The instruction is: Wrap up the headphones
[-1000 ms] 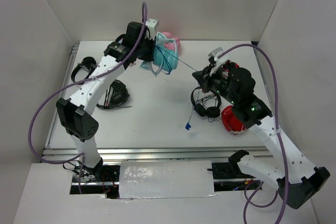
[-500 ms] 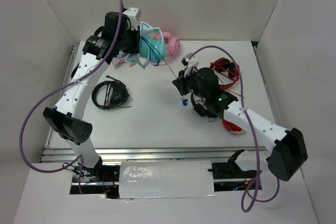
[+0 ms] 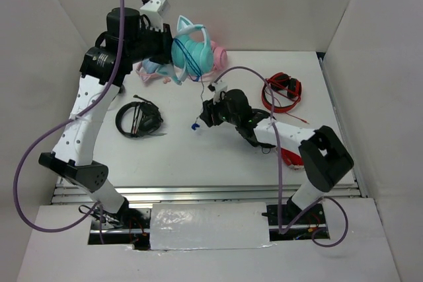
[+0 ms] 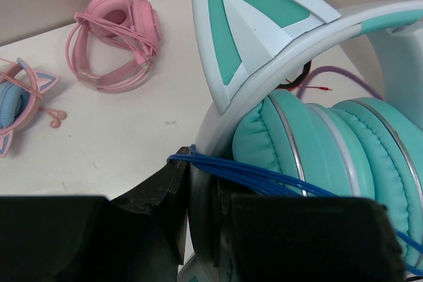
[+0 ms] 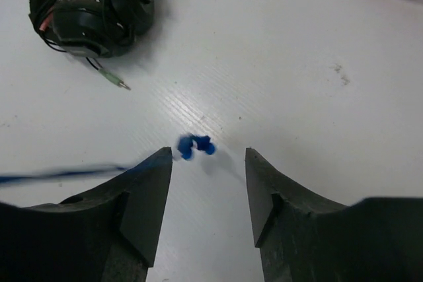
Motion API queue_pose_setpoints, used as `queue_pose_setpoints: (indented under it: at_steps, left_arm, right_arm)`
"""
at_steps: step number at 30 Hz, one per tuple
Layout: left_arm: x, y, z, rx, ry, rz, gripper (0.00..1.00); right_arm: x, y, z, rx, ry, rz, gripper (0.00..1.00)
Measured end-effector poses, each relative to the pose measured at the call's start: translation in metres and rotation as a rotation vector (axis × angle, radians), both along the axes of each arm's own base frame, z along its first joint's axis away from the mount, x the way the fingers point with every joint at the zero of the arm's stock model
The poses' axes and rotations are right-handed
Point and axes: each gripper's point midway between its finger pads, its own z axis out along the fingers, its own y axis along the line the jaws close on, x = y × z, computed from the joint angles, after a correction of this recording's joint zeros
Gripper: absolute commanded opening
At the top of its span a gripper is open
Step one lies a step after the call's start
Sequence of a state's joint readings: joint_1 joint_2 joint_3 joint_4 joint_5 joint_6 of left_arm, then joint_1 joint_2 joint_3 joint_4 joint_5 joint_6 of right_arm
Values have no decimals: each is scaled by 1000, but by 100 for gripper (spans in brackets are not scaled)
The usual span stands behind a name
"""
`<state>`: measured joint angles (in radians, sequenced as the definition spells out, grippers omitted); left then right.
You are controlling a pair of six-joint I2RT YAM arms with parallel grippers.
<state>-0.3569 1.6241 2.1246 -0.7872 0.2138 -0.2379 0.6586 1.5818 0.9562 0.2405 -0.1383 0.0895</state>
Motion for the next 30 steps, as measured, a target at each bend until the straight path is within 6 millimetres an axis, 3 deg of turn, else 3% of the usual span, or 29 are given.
queue_pose_setpoints:
  at_steps: [4, 7, 13, 16, 17, 22, 30]
  left_arm:
    - [-7, -3, 11, -14, -15, -30, 0]
    - [-14, -4, 19, -27, -27, -51, 0]
    - [-32, -4, 35, -54, -55, -96, 0]
    - [-40, 0, 43, -66, -68, -108, 0]
    - [-41, 3, 46, -71, -74, -108, 0]
    - [-41, 18, 49, -91, -83, -99, 0]
    - [-40, 22, 49, -111, -81, -123, 0]
  right_arm:
    - [4, 8, -29, -8, 44, 11, 59]
    - [4, 16, -40, 4, 72, 28, 59]
    - [-2, 55, -19, 115, 43, 146, 63]
    - [-9, 58, -15, 144, 29, 169, 84]
    - [-13, 55, -18, 143, 28, 169, 99]
    - [-25, 18, -23, 121, 31, 93, 100]
    - [-12, -46, 26, 219, -71, -105, 100]
